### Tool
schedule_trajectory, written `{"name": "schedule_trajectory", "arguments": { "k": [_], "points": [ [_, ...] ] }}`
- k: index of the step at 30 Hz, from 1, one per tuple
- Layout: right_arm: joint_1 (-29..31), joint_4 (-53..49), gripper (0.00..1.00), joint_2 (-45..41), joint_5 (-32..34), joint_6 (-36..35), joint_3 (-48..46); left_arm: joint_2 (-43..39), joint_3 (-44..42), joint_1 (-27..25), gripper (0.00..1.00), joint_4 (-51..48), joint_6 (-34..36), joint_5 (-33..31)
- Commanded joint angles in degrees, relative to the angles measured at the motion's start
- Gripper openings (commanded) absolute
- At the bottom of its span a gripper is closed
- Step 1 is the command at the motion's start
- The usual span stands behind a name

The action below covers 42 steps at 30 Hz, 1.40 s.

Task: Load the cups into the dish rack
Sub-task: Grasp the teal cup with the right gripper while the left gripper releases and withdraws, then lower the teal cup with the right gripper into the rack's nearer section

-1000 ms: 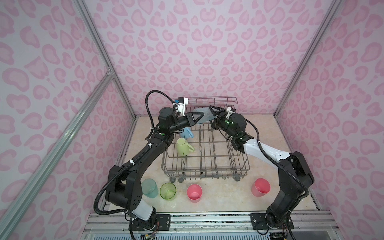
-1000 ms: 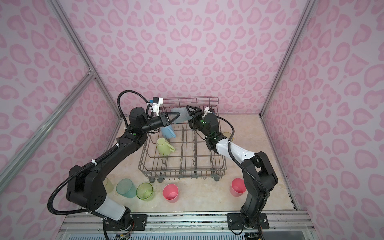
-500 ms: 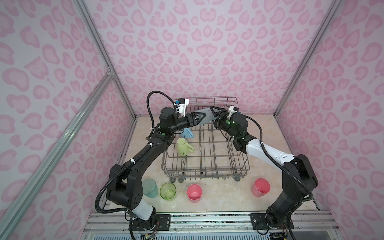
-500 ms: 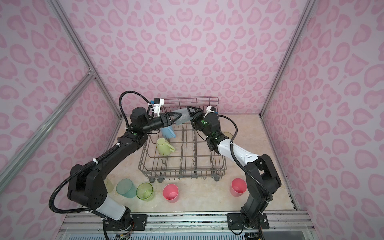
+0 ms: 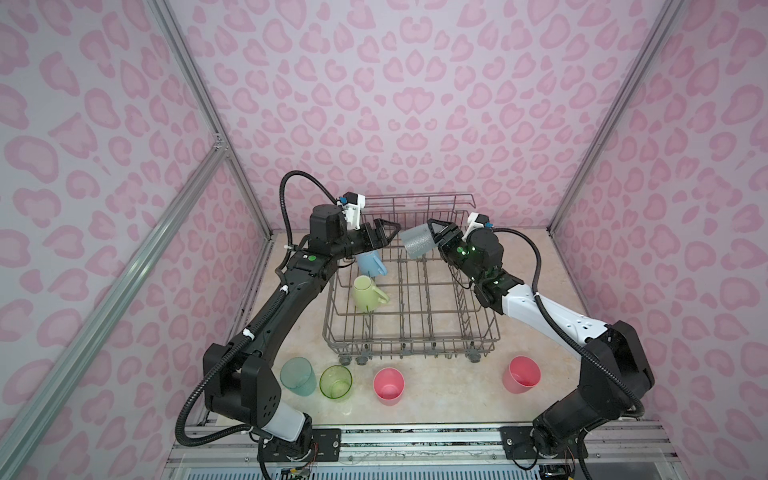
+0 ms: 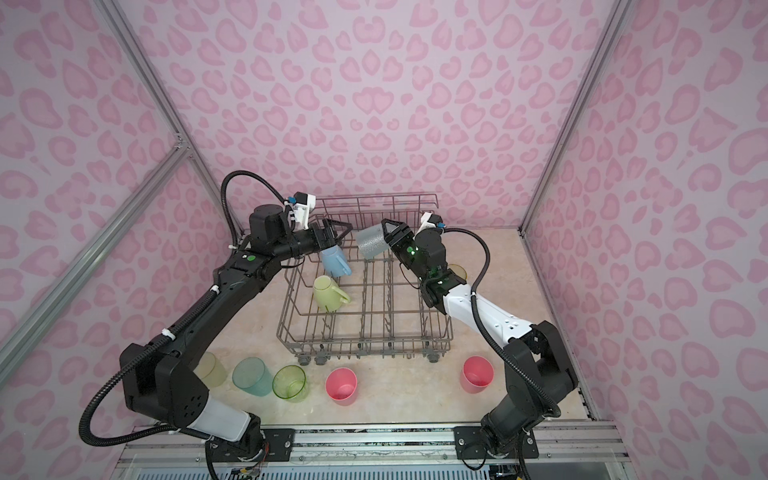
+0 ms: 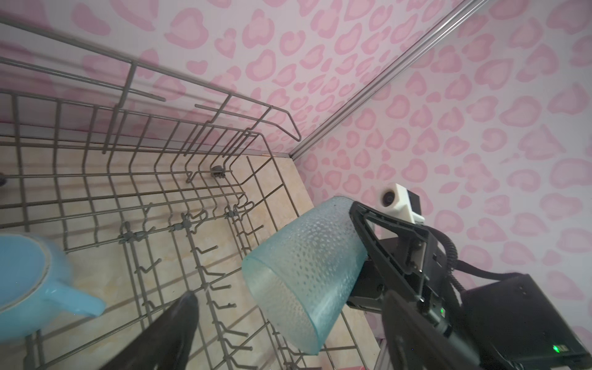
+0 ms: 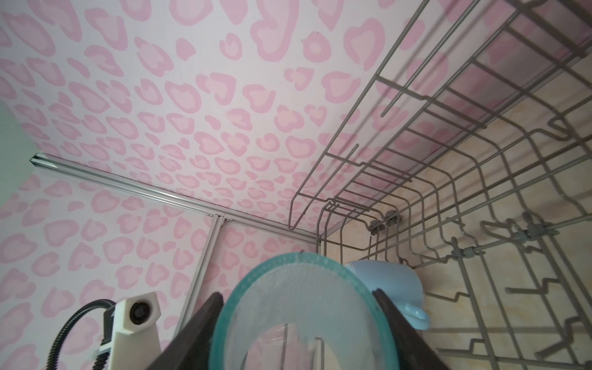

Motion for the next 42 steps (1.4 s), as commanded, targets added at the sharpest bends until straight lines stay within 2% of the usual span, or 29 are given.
{"name": "schedule_trajectory", "arguments": {
  "k": [1,5,11,18,22,26,32,42],
  "points": [
    [1.41,-1.38,0.5,-1.55,3.58,-9.72,-1.03,-0.99,2.75,0.6,0.99,-13.17,4.89,-7.19],
    [5.96,-4.87,0.51,-4.53,8.88,-22.6,-1.64,-0.98,6.33,2.7,0.98,-23.41,7.22,-13.03],
    [12.6,-1.86,0.51,-6.63,10.94,-37.41,-4.91,-2.18,6.18,7.18,0.98,-30.4,6.79,-24.45],
    [21.67,-2.9,0.51,-4.5,10.52,-55.09,-3.64,-2.96,2.72,13.19,0.97,-30.18,7.57,-25.78],
    [25.75,-3.92,0.51,-2.33,10.03,-62.98,-2.86,-2.93,1.46,16.1,0.98,-28.12,6.95,-21.36],
    [27.52,-3.45,0.51,-0.07,8.77,-66.23,-3.06,-2.9,-0.04,18.73,0.98,-26.12,6.08,-17.34],
    [27.83,-1.13,0.53,3.14,3.6,-68.14,-3.49,-2.58,-0.85,21.11,0.98,-25.17,5.91,-15.65],
    [27.89,0.91,0.55,6.28,-2.03,-69.59,-3.87,-1.7,-1.45,22.03,0.98,-24.34,5.21,-13.61]
  ]
}}
